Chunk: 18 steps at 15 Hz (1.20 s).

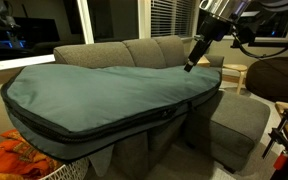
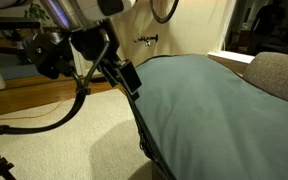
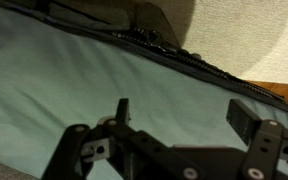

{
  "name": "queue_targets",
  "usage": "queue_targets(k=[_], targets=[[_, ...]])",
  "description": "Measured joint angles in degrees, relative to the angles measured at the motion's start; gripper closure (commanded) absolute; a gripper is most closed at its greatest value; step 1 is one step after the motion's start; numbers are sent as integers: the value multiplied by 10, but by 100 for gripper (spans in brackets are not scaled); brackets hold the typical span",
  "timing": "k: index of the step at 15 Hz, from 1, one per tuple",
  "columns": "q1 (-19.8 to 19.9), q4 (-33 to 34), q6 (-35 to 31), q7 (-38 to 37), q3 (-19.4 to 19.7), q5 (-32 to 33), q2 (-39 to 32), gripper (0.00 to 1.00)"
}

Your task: Open the zip to the left

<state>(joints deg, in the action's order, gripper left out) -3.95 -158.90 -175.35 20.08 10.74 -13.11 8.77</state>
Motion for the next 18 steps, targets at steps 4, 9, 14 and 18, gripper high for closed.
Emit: queue_targets(k=[4, 9, 14, 18], targets=[[-19, 0, -10, 29, 9, -41, -5, 0], [-40, 0, -27, 71, 21, -92, -7, 0], [-45, 0, -36, 91, 30, -107, -7, 0], [-45, 0, -36, 92, 30, -107, -8, 0]])
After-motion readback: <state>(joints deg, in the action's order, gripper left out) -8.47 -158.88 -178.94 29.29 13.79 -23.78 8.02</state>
